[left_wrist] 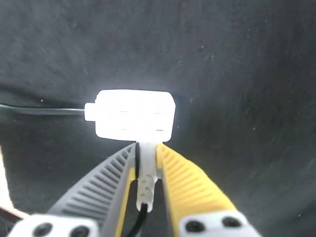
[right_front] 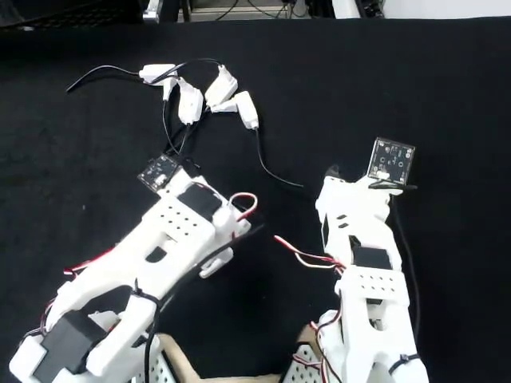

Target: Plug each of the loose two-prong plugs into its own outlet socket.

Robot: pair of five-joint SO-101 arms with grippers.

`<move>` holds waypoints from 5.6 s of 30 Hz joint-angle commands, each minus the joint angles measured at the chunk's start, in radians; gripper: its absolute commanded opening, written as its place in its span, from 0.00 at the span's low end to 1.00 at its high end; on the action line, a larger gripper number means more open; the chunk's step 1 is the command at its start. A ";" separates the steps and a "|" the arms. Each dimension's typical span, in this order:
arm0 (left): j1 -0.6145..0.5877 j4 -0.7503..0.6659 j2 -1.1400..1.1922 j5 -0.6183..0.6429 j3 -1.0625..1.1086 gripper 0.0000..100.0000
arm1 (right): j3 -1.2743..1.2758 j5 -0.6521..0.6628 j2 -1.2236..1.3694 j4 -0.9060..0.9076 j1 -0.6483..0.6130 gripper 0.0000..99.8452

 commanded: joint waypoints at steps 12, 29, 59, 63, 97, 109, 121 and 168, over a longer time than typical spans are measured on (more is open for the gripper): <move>-0.024 0.084 -0.005 -0.051 -0.110 0.03 | -0.002 0.000 -0.007 -0.012 -0.014 0.20; -0.027 0.005 -0.005 -0.074 -0.047 0.03 | -0.002 0.000 -0.008 -0.012 -0.014 0.20; -0.051 -0.028 -0.006 -0.080 -0.012 0.03 | -0.004 0.000 -0.010 -0.011 -0.014 0.20; -0.048 -0.029 -0.006 -0.084 -0.013 0.03 | -0.004 0.000 -0.010 -0.011 -0.014 0.20; 0.002 -0.021 -0.006 -0.120 -0.007 0.03 | -0.005 0.000 -0.010 -0.009 -0.014 0.20; -0.021 -0.023 -0.005 -0.157 0.048 0.03 | -0.005 0.000 -0.010 -0.009 -0.012 0.20; -0.028 -0.034 0.184 -0.155 -0.002 0.03 | -0.004 0.000 -0.010 -0.009 -0.012 0.20; -0.193 0.397 0.462 -0.333 -0.383 0.60 | -0.038 0.000 -0.005 0.049 -0.014 0.20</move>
